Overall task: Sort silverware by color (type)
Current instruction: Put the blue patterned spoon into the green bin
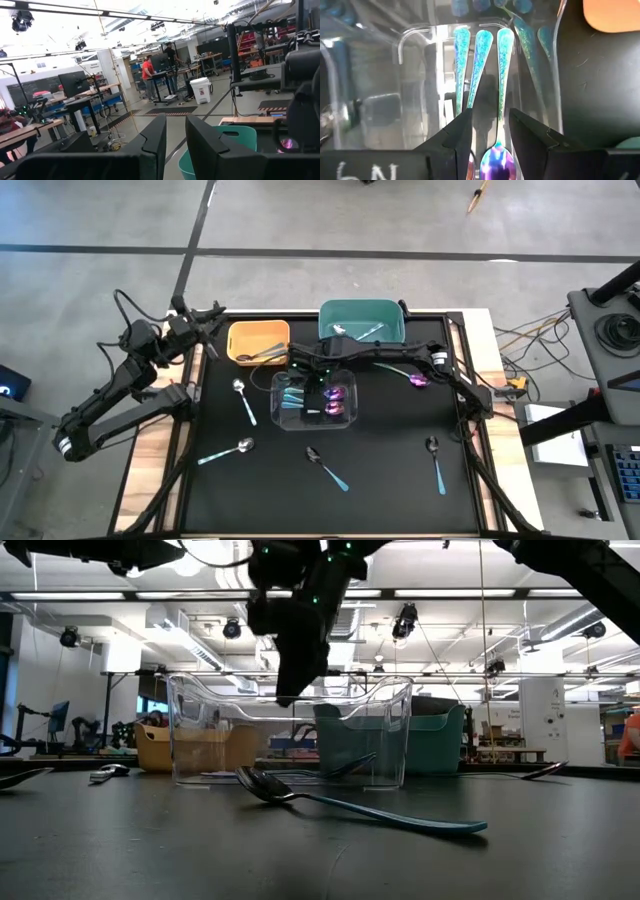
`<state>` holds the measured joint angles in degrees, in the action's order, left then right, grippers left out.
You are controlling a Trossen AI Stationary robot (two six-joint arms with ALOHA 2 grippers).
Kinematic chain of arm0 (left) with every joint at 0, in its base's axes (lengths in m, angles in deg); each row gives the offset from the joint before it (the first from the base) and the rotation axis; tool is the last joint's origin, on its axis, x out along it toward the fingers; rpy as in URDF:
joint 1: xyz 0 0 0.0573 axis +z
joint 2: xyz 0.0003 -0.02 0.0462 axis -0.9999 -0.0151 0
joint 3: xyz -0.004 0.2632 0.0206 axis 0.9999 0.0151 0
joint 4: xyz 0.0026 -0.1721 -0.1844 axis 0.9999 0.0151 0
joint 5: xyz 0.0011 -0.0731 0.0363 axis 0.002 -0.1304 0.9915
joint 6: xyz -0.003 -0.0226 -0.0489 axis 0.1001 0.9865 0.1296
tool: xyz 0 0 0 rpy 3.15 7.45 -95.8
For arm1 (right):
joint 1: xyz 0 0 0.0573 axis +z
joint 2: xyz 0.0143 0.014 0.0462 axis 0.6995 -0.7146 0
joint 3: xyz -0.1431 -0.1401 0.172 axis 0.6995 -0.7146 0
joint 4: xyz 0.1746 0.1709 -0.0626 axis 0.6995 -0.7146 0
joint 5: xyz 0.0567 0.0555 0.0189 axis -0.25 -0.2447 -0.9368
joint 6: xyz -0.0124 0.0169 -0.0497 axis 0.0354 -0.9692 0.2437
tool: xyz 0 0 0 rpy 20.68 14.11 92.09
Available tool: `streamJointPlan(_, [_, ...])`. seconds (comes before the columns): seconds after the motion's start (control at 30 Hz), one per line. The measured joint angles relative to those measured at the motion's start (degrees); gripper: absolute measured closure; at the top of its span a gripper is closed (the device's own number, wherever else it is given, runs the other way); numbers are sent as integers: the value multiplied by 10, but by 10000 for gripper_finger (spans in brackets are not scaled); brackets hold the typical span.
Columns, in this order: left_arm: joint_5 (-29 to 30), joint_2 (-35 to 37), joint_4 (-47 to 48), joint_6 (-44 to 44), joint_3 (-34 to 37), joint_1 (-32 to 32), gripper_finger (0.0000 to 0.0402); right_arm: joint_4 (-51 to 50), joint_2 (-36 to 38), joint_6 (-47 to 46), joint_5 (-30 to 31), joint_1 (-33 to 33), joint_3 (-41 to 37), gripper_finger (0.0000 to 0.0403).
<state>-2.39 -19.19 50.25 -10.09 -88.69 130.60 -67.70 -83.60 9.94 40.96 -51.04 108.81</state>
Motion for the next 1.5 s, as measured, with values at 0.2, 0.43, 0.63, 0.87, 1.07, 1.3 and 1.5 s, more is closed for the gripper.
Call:
streamJointPlan(0.2, [0, 2, 9, 40, -4, 0, 348, -37, 21, 74, 0, 2, 20, 285])
streamJointPlan(0.43, [-3, 3, 55, 147, -5, 0, 348, -41, 83, 140, 5, 1, -16, 308])
streamJointPlan(0.63, [-50, -6, 52, 263, -5, -2, 356, -22, 157, 168, 6, -12, -72, 329])
streamJointPlan(0.87, [-70, -31, 62, 354, -5, -6, 364, 77, 265, 155, 5, -19, -196, 339])
streamJointPlan(1.07, [-71, -57, 71, 392, -5, -40, 364, 156, 350, 106, 6, -19, -303, 340])
streamJointPlan(1.3, [-71, -85, 70, 426, -6, -99, 364, 213, 417, 72, 11, -19, -388, 340])
streamJointPlan(1.5, [-71, -113, 84, 430, -20, -140, 364, 263, 436, 42, 12, -19, -435, 340])
